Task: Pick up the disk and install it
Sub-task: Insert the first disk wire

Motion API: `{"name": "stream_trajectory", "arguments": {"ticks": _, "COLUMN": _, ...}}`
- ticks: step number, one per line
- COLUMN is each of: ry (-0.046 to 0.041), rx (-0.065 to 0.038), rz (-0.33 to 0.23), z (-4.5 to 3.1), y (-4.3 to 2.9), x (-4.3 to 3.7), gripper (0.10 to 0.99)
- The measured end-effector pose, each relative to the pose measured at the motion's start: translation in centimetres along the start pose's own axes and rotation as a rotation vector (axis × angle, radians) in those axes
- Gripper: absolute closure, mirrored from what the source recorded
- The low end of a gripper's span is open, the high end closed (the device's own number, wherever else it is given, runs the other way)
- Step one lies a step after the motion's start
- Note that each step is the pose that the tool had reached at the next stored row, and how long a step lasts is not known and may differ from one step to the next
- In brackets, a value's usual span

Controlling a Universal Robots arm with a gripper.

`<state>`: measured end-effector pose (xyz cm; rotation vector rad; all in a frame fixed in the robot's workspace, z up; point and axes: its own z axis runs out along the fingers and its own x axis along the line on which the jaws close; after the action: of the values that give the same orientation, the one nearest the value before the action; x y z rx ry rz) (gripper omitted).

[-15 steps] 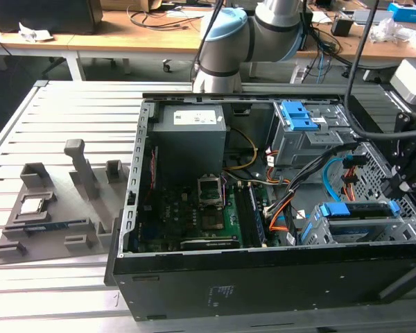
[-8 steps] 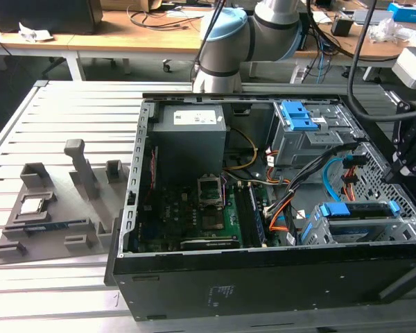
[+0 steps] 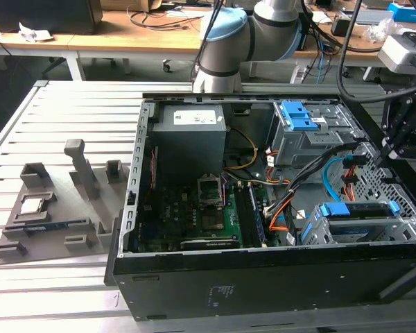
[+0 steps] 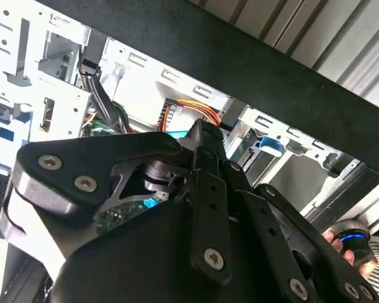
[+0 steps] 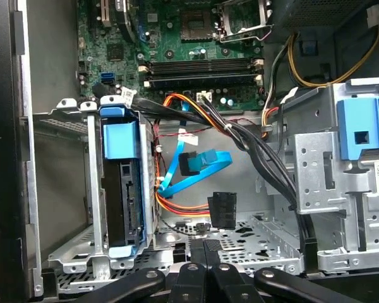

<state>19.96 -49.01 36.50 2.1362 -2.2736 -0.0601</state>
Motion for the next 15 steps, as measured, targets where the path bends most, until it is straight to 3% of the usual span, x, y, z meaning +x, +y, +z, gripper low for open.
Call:
{"name": "stream_trajectory", "arguments": {"ticks": 3, "ry": 0.0000, "rx": 0.000, "rz": 0.000, "z": 0.00, "y": 0.00, "x": -0.01, "gripper": 0.973}}
{"name": "stream_trajectory", "arguments": {"ticks": 4, "ry": -0.0001, "rx": 0.000, "rz": 0.000, "z": 0.01, "y": 0.00, "x": -0.01, "gripper": 0.792}}
{"name": "stream_trajectory", "arguments": {"ticks": 6, "ry": -0.0001, "rx": 0.000, "rz": 0.000, "z": 0.01, "y": 0.00, "x": -0.01, "gripper": 0.792}}
{"name": "stream_trajectory", "arguments": {"ticks": 7, "ry": -0.0002, "rx": 0.000, "rz": 0.000, "z": 0.01, "y": 0.00, "x": -0.03, "gripper": 0.725}}
{"name": "stream_trajectory", "arguments": {"ticks": 13, "ry": 0.0005, "rx": 0.000, "rz": 0.000, "z": 0.18, "y": 0.20, "x": -1.92, "gripper": 0.725}}
{"name": "stream_trajectory", "arguments": {"ticks": 15, "ry": 0.0058, "rx": 0.000, "rz": 0.000, "z": 0.42, "y": 0.87, "x": -2.07, "gripper": 0.725}}
